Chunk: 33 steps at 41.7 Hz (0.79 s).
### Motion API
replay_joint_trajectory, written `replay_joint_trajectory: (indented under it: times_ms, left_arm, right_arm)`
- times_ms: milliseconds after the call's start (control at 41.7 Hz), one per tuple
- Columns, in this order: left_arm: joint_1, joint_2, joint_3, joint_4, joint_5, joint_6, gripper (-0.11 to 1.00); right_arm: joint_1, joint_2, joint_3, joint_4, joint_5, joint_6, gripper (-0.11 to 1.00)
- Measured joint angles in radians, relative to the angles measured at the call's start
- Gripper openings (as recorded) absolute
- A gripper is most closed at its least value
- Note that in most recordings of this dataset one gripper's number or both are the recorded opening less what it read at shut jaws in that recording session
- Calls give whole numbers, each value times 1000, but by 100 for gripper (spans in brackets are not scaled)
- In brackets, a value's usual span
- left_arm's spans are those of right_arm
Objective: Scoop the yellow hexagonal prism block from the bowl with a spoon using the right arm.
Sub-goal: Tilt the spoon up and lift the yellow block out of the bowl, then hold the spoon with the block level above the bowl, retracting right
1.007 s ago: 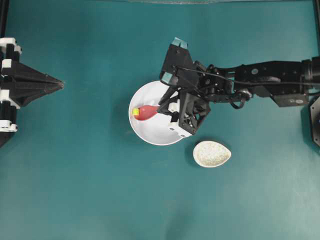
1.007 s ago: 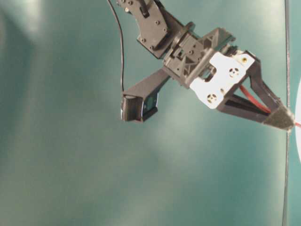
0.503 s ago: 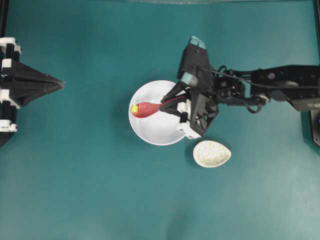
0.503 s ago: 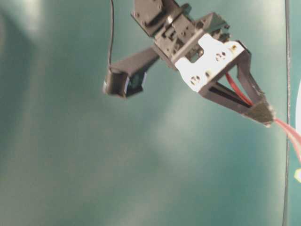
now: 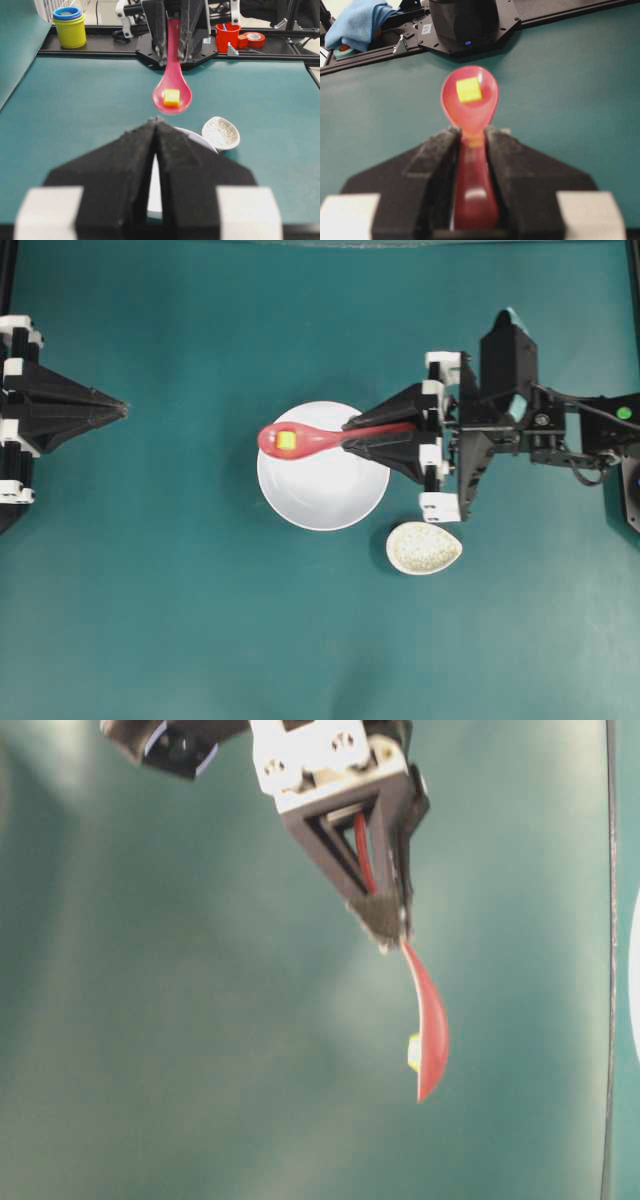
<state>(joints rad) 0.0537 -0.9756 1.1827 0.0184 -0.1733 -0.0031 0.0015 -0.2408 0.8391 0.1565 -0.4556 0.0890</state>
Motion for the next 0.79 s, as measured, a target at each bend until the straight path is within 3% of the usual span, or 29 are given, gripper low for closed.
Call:
replay_joint_trajectory:
  times_ms: [791]
  left_arm:
    - [-2,0,0,2,0,-2,0]
  right_arm:
    - [0,-115,86,-2,-8,-2,25]
